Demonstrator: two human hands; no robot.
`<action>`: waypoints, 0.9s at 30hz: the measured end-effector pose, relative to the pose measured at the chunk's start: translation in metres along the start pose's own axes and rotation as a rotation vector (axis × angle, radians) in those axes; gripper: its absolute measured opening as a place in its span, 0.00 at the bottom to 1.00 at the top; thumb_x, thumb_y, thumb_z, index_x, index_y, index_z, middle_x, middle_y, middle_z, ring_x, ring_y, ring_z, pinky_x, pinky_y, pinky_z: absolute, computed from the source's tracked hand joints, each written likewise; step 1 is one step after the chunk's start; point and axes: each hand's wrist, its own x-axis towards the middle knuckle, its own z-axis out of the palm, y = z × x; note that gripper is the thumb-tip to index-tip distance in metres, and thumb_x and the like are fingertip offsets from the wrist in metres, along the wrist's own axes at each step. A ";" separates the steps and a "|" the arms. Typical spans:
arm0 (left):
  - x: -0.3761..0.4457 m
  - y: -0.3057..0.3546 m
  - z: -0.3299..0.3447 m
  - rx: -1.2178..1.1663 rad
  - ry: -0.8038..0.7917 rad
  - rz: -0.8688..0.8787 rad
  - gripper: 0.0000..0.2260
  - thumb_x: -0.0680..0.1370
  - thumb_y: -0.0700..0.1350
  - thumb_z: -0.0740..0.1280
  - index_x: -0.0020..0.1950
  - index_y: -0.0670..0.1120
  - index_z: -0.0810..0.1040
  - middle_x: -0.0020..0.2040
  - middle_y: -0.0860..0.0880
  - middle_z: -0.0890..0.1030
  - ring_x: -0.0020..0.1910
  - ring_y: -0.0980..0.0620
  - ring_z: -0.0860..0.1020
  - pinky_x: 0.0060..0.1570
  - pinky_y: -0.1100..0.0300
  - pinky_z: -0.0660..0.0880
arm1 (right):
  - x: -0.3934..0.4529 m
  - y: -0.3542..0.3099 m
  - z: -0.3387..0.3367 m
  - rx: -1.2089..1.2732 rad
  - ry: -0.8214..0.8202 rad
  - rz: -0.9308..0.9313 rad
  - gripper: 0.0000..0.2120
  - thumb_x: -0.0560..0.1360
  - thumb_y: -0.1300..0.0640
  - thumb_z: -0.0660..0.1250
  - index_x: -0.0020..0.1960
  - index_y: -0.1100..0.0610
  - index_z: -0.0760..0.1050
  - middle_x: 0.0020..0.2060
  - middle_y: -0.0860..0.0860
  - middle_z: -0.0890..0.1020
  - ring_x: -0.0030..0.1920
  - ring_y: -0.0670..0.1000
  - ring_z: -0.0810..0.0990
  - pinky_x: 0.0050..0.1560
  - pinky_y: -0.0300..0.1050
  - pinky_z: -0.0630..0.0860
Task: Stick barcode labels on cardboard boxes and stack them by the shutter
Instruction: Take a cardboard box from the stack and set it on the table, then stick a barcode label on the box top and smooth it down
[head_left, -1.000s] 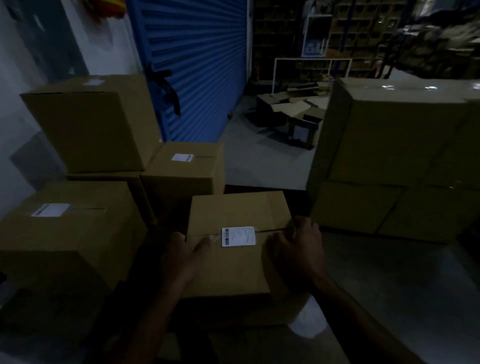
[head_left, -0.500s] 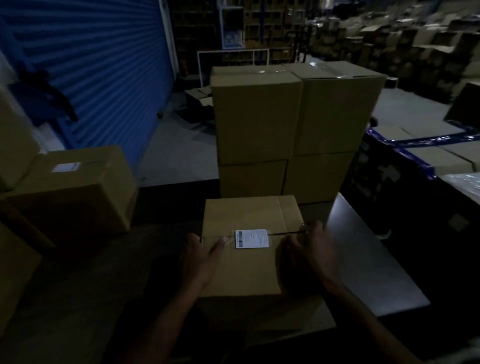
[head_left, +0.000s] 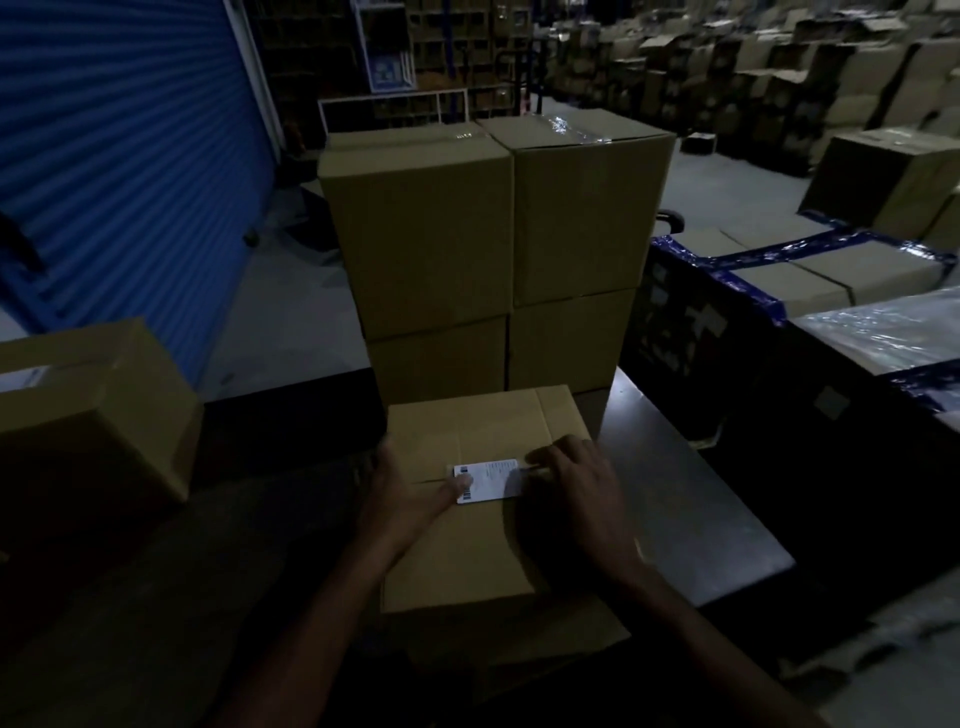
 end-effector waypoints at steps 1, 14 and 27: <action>0.003 0.002 -0.001 0.018 -0.025 -0.003 0.56 0.63 0.64 0.79 0.80 0.55 0.48 0.79 0.48 0.57 0.75 0.43 0.61 0.70 0.43 0.66 | 0.002 -0.004 0.002 -0.022 -0.016 -0.019 0.21 0.66 0.44 0.75 0.56 0.49 0.77 0.53 0.47 0.78 0.52 0.48 0.73 0.55 0.47 0.73; 0.010 -0.014 0.012 -0.145 0.000 0.093 0.58 0.60 0.56 0.83 0.80 0.56 0.50 0.78 0.48 0.60 0.74 0.45 0.63 0.68 0.41 0.69 | 0.015 -0.018 0.019 -0.063 -0.047 0.088 0.20 0.70 0.43 0.71 0.60 0.46 0.74 0.57 0.45 0.76 0.58 0.47 0.71 0.62 0.47 0.63; 0.015 -0.016 0.012 -0.074 0.011 0.120 0.59 0.60 0.58 0.83 0.80 0.57 0.47 0.80 0.50 0.54 0.77 0.45 0.57 0.69 0.40 0.68 | 0.024 -0.011 0.029 0.001 -0.034 0.123 0.09 0.74 0.41 0.65 0.53 0.41 0.76 0.49 0.41 0.74 0.49 0.43 0.69 0.51 0.43 0.63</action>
